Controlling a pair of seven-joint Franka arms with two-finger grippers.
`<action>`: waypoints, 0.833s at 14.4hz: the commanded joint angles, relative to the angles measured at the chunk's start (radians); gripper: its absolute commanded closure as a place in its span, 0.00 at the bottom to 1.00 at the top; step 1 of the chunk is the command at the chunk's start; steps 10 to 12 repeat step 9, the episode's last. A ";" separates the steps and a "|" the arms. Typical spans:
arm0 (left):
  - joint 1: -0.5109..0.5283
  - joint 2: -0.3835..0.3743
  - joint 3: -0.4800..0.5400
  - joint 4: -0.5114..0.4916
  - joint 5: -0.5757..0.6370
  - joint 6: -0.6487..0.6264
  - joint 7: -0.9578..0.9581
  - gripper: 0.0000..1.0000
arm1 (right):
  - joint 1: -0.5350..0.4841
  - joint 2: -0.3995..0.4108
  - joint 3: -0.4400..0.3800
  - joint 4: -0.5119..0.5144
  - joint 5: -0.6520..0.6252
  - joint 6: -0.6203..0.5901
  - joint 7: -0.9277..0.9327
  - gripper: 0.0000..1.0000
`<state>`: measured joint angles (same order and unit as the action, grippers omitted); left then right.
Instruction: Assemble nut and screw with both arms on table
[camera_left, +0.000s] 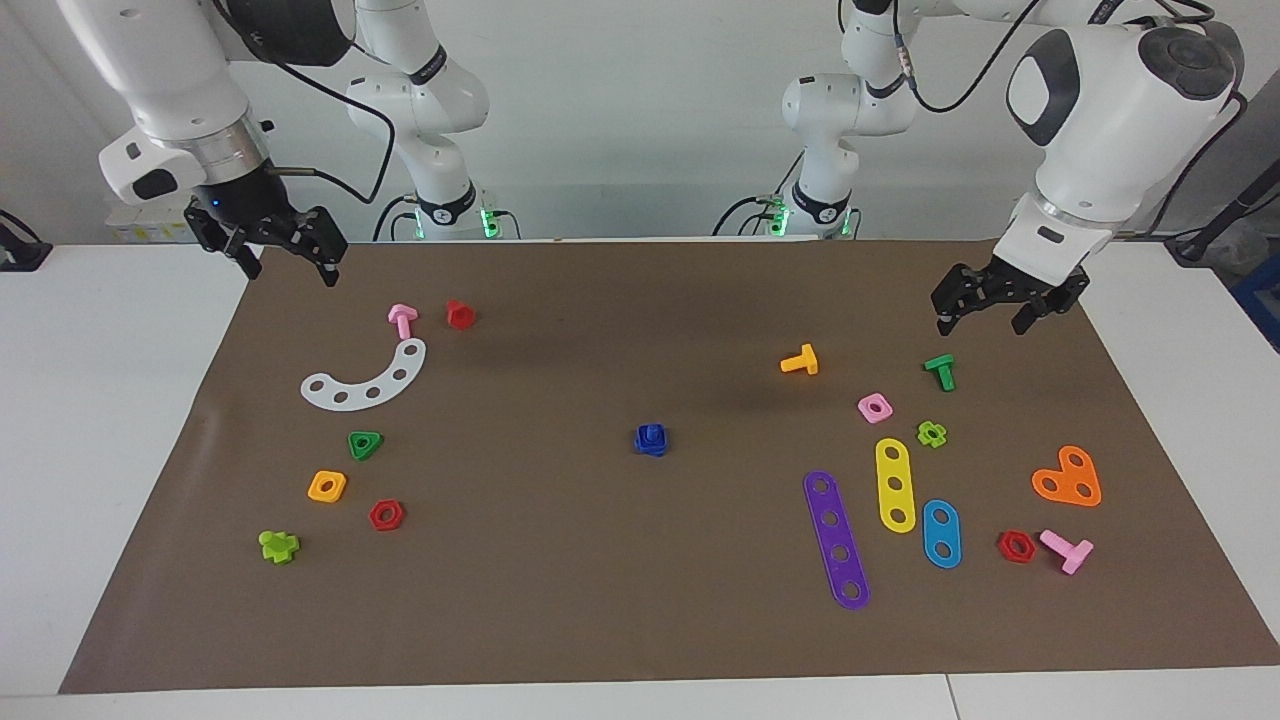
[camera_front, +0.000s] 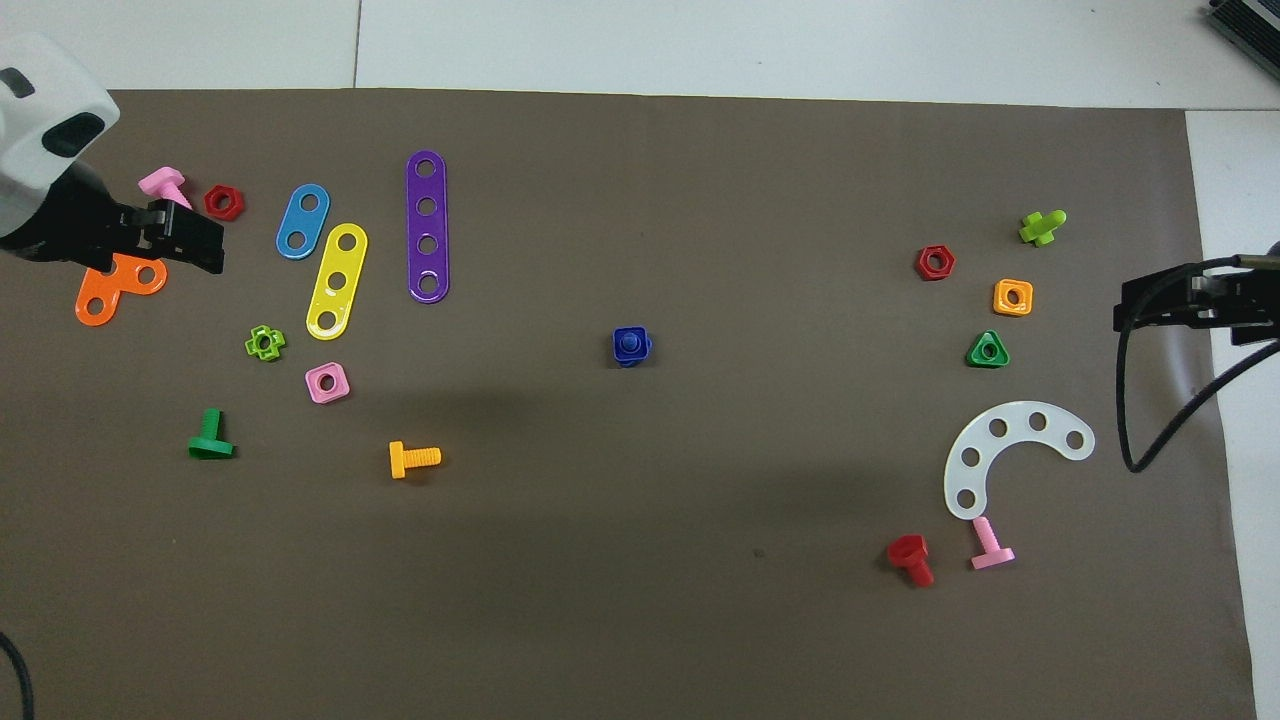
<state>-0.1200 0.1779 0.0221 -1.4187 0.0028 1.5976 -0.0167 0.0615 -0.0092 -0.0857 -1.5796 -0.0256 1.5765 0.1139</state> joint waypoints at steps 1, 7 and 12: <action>0.000 -0.037 -0.001 -0.043 0.022 0.027 0.015 0.00 | -0.005 -0.017 0.006 -0.017 0.004 0.005 -0.020 0.00; 0.006 -0.037 0.002 -0.046 0.020 0.035 0.073 0.00 | -0.005 -0.017 0.006 -0.017 0.003 0.005 -0.020 0.00; 0.006 -0.037 0.002 -0.048 0.020 0.036 0.067 0.00 | -0.005 -0.017 0.006 -0.017 0.003 0.005 -0.020 0.00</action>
